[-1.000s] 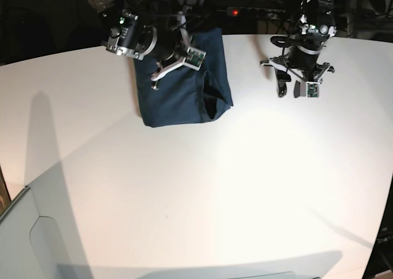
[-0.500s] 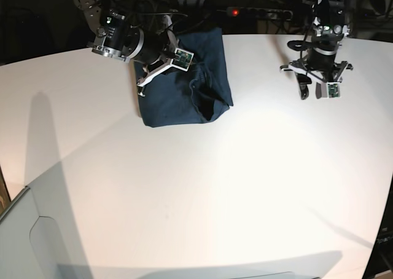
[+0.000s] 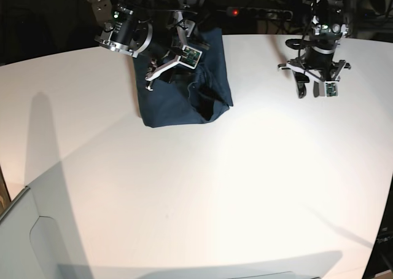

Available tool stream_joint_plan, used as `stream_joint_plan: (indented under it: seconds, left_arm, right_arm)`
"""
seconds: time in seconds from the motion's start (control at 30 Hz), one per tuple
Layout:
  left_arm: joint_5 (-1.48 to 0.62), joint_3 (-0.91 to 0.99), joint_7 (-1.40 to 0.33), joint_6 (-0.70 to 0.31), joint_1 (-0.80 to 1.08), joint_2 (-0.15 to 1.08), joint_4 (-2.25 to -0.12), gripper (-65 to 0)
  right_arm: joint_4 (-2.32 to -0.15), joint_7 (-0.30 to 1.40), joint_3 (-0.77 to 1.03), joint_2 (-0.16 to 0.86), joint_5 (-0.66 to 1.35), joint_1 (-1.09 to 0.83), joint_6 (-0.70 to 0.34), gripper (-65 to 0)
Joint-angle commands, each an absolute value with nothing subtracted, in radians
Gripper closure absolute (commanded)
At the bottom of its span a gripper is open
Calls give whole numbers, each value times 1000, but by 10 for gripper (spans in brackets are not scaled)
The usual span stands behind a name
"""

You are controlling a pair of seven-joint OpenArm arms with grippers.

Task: Fold the T-shirt properly
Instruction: 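Tuck the loose fabric edge into the bundle with the right gripper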

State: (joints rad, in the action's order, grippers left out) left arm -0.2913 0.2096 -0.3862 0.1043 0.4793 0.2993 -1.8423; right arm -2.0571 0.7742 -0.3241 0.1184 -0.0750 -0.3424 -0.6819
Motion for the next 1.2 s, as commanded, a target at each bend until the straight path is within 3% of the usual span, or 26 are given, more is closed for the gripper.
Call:
stream_joint_plan:
  seconds: [0.0,0.47,0.57,0.73,1.17]
  left_arm:
    - [-291,214,-364,108,483,309,-1863,-240]
    - [-291,217,-361,108,493,309,-1863,-240]
    - [-291,219,-361,108,493,309,-1863,-240]
    - [-291,219,-361,108,493,309,-1863,-240]
    - [-291,216,-361,108,487,309,-1863,-240]
  right_arm:
    - [-2069,753,-325,108,-61,-332,-698,-365]
    - [-1913,750,-325,107,-61,-257,-684,-350]
    - [-1897,750,-314,108,-61,-251,-684,-259]
    - [-1860,750,-252,107,-61,-243,-684,0]
    - [-2074,750,-268,130,-56,-343,-698,-3]
